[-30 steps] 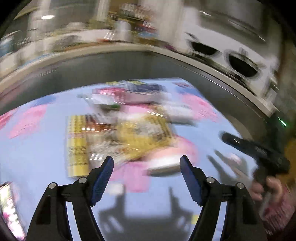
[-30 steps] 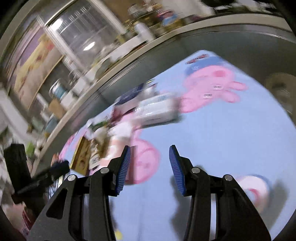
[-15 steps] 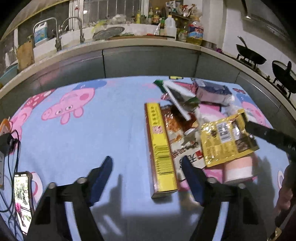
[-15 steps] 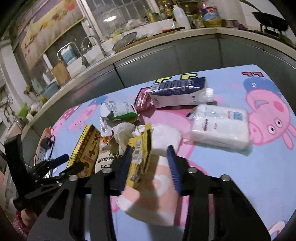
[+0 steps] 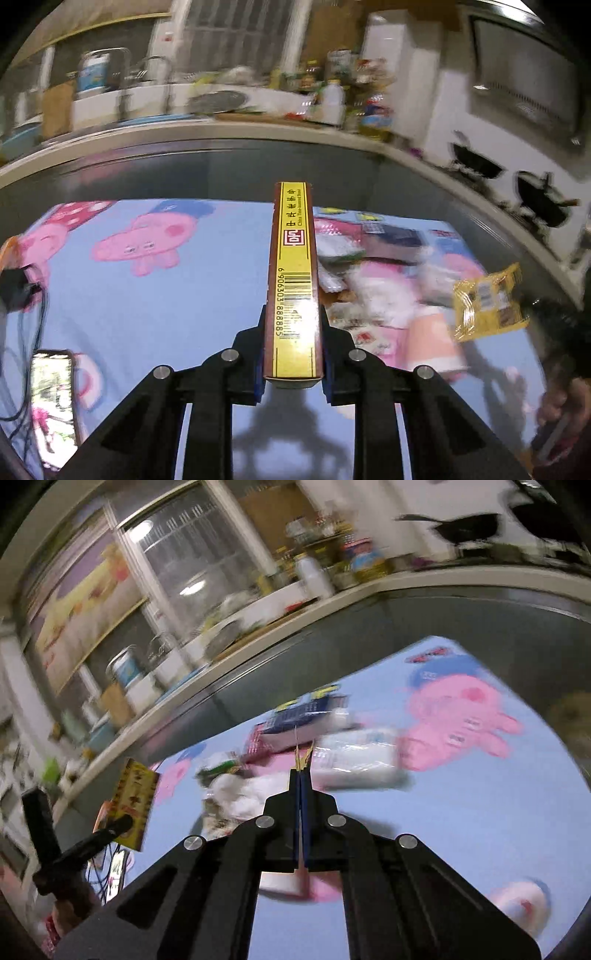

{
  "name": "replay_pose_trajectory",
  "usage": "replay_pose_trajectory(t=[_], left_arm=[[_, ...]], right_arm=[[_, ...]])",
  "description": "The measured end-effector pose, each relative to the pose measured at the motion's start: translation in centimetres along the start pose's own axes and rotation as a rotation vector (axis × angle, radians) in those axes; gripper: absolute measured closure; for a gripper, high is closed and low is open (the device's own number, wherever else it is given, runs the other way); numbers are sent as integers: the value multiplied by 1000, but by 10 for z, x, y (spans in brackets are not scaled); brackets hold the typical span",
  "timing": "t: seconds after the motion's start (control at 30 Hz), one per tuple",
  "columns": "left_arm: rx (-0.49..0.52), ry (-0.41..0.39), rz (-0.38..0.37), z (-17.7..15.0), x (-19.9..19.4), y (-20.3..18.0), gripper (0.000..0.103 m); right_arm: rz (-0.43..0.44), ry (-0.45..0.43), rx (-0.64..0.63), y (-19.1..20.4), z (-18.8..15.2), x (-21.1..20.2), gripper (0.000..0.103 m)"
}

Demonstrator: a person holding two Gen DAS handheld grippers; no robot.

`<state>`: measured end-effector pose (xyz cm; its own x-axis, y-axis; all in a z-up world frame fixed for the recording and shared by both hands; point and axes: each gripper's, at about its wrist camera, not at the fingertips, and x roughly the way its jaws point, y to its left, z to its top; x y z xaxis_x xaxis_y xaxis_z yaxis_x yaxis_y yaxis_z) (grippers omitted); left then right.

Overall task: Collect trash
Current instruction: 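Carry yellow box and snack bag to the bin and release them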

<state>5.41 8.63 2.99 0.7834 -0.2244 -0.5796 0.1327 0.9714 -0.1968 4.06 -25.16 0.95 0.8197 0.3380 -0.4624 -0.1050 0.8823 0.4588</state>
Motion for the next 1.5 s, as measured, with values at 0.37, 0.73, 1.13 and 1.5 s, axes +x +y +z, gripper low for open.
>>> replay_pose_trajectory(t=[0.37, 0.73, 1.13, 1.5], left_arm=[[163, 281, -460, -36, 45, -141, 80], [222, 492, -516, -79, 85, -188, 80], [166, 515, -539, -77, 92, -180, 80], [249, 486, -617, -34, 101, -241, 81]], right_arm=[[-138, 97, 209, -99, -70, -61, 99], [-108, 150, 298, -124, -99, -82, 60], [20, 220, 282, -109, -106, -39, 102], [-75, -32, 239, -140, -47, -93, 102]])
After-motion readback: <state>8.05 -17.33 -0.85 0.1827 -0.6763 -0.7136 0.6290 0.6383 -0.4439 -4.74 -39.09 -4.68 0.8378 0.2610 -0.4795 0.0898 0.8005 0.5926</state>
